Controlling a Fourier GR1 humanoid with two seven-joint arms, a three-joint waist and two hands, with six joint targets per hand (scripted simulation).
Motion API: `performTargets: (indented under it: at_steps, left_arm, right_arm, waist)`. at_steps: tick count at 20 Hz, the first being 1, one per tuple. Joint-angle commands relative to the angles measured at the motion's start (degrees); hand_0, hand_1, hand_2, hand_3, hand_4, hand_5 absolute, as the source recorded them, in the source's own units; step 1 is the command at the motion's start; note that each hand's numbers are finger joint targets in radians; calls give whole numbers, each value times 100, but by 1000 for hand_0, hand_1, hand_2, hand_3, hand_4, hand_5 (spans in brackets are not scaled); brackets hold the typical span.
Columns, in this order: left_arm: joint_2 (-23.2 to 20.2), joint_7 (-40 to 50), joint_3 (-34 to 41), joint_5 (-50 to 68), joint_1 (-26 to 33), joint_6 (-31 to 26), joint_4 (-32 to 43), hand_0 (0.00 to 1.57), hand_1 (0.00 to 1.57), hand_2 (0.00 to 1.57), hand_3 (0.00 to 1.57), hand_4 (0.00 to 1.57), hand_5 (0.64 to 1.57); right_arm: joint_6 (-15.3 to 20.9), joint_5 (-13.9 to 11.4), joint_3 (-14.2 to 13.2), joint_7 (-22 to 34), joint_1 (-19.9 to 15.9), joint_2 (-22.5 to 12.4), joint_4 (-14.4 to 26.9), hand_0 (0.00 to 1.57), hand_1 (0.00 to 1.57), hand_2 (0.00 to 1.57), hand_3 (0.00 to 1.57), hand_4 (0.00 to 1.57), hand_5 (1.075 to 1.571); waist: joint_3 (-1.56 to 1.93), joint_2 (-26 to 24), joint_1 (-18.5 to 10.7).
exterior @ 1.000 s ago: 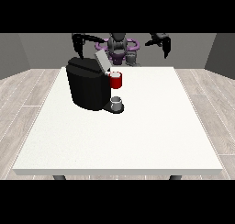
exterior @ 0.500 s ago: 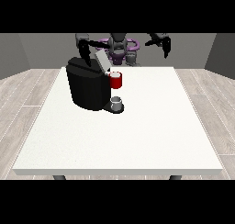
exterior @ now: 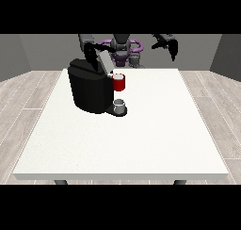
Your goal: Insert the coffee pod into the coffee machine and close the lid
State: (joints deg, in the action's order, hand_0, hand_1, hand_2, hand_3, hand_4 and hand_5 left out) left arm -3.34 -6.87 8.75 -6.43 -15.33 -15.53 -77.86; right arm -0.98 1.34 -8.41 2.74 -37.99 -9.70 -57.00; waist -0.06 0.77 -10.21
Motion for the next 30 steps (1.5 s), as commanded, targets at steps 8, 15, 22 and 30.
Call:
performTargets:
  at_steps: [8, 15, 22, 30]
  left_arm:
    - [-150, 148, -41, -80, -126, 156, -88, 0, 0, 0, 0, 348, 1571]
    - [-26, -141, -321, -273, 33, 189, -174, 0, 0, 0, 0, 380, 1571]
    - [-1, 22, -434, -251, -101, 79, -155, 0, 0, 0, 0, 383, 1571]
    - [130, -74, -624, -191, -388, -55, -204, 0, 0, 0, 0, 379, 1571]
  right_arm:
    - [202, -466, 478, 175, -885, 182, 13, 0, 0, 0, 0, 119, 1571]
    - [84, -441, 450, 244, -1203, 78, -46, 0, 0, 0, 0, 0, 1571]
    - [163, -816, 668, 547, -1509, -151, -278, 0, 0, 0, 0, 82, 1571]
    - [468, -982, 542, 1162, -1828, -335, -523, 0, 0, 0, 0, 96, 1571]
  waist:
    - [4, 320, -90]
    - [5, 508, -357]
    - [3, 545, -760]
    - [5, 932, -1411]
